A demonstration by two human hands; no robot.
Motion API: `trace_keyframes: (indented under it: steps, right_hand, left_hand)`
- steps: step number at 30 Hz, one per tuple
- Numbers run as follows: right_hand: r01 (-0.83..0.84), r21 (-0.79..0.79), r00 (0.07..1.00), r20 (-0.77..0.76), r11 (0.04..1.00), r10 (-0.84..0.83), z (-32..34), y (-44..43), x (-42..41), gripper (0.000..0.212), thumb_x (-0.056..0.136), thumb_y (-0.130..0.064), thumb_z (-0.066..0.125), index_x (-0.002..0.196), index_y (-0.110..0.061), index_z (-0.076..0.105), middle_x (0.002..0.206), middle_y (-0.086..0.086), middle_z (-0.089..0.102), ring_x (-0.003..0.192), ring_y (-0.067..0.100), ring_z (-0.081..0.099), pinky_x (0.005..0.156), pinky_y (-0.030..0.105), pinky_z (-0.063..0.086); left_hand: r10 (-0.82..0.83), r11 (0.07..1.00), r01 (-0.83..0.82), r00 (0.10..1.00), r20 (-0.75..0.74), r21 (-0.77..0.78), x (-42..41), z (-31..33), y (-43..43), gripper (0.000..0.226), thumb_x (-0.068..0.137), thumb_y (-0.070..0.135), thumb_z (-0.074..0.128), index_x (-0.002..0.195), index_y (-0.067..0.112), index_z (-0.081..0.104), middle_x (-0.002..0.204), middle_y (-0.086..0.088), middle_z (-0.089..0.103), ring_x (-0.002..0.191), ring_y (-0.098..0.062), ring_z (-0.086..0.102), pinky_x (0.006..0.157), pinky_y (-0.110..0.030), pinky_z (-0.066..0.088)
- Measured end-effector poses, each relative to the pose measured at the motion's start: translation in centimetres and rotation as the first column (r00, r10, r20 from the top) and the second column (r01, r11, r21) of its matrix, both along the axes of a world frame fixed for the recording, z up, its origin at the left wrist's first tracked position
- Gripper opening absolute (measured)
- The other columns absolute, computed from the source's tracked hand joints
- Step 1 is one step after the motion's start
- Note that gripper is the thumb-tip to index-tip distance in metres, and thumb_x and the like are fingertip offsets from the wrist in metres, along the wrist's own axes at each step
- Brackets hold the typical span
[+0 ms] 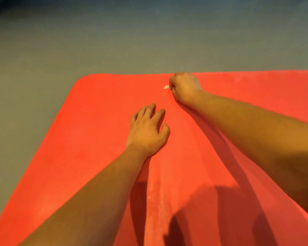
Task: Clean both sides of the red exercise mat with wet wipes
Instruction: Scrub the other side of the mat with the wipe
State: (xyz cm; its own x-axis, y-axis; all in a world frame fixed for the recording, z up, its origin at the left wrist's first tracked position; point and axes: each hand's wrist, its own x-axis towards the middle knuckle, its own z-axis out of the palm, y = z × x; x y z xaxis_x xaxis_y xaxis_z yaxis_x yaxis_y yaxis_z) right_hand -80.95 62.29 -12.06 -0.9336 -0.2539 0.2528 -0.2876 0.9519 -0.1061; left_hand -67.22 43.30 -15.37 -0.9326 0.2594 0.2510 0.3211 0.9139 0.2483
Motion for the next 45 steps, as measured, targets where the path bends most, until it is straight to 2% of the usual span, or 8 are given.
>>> trace_keyframes:
  steps: [5,10,18,28,34,40,43,45]
  right_hand:
    - [0.048,-0.005,0.999,0.009,0.999,-0.048,0.3,1.0,-5.7,0.024,0.08,-0.008,0.057,0.094,-0.017,0.074,0.103,0.013,0.068,0.093,0.039,0.064,0.072,0.039,0.05]
    - [0.053,-0.074,0.998,0.021,0.996,-0.052,0.4,1.1,-4.9,0.024,0.078,-0.011,0.056,0.093,-0.018,0.073,0.101,0.01,0.069,0.095,0.037,0.065,0.074,0.04,0.052]
    - [-0.204,-0.094,0.979,-0.048,0.975,0.2,-0.5,3.2,1.8,0.021,0.079,-0.019,0.056,0.091,-0.019,0.072,0.092,0.005,0.067,0.091,0.031,0.062,0.072,0.041,0.051]
    - [0.129,-0.052,0.99,0.066,0.99,-0.125,0.6,1.7,-6.9,0.028,0.08,-0.008,0.055,0.097,-0.016,0.075,0.104,0.012,0.071,0.095,0.039,0.065,0.074,0.038,0.049]
    - [-0.012,-0.119,0.999,0.03,0.993,0.016,0.3,1.5,3.4,0.019,0.081,-0.016,0.057,0.091,-0.018,0.073,0.093,0.008,0.068,0.091,0.035,0.064,0.07,0.04,0.051]
    - [-0.259,-0.138,0.965,0.006,0.956,0.263,-0.4,2.1,16.1,0.017,0.082,-0.019,0.055,0.092,-0.019,0.069,0.091,0.001,0.062,0.087,0.026,0.058,0.07,0.039,0.048]
    - [-0.306,-0.076,0.951,0.027,0.949,0.309,-0.3,2.5,15.6,0.019,0.084,-0.021,0.052,0.093,-0.02,0.069,0.091,0.002,0.062,0.089,0.028,0.059,0.07,0.04,0.05]
    - [-0.234,-0.056,0.972,0.017,0.971,0.235,-0.2,2.2,12.6,0.018,0.083,-0.019,0.054,0.09,-0.019,0.07,0.09,0.005,0.063,0.089,0.033,0.06,0.07,0.042,0.051]
  left_hand:
    - [-0.005,1.0,0.005,1.0,0.003,-0.009,-0.1,-0.1,0.0,0.058,0.092,0.052,0.045,0.146,0.033,0.055,0.157,-0.002,0.046,0.145,-0.023,0.037,0.119,-0.049,0.03]
    - [0.002,0.999,-0.001,1.0,0.021,-0.037,0.0,0.2,-0.1,0.059,0.092,0.054,0.044,0.146,0.034,0.054,0.159,-0.001,0.045,0.145,-0.023,0.037,0.119,-0.049,0.03]
    - [0.009,0.998,-0.009,1.0,0.004,-0.061,-0.1,0.3,0.0,0.058,0.092,0.054,0.045,0.146,0.035,0.053,0.157,-0.001,0.045,0.144,-0.024,0.038,0.118,-0.048,0.031]
    - [0.012,0.999,-0.012,1.0,0.003,-0.03,-0.2,0.2,0.0,0.058,0.091,0.054,0.046,0.145,0.035,0.054,0.156,0.0,0.046,0.144,-0.024,0.039,0.117,-0.049,0.032]
    - [0.02,1.0,-0.02,1.0,0.005,-0.016,-0.3,0.2,0.0,0.056,0.091,0.052,0.049,0.142,0.031,0.057,0.151,-0.003,0.05,0.14,-0.025,0.043,0.113,-0.047,0.036]
    - [0.028,0.999,-0.027,0.998,-0.05,0.028,-0.2,0.3,-0.2,0.048,0.086,0.049,0.054,0.129,0.028,0.064,0.129,0.002,0.056,0.122,-0.024,0.051,0.094,-0.044,0.044]
    - [0.011,0.999,-0.009,0.998,-0.057,0.033,-0.1,0.2,-0.2,0.045,0.085,0.048,0.056,0.124,0.028,0.065,0.124,0.003,0.056,0.119,-0.023,0.051,0.092,-0.044,0.044]
    - [0.016,0.999,-0.014,0.998,-0.063,0.04,-0.2,0.1,-0.2,0.043,0.085,0.048,0.057,0.122,0.027,0.067,0.124,0.003,0.056,0.118,-0.023,0.051,0.092,-0.043,0.044]
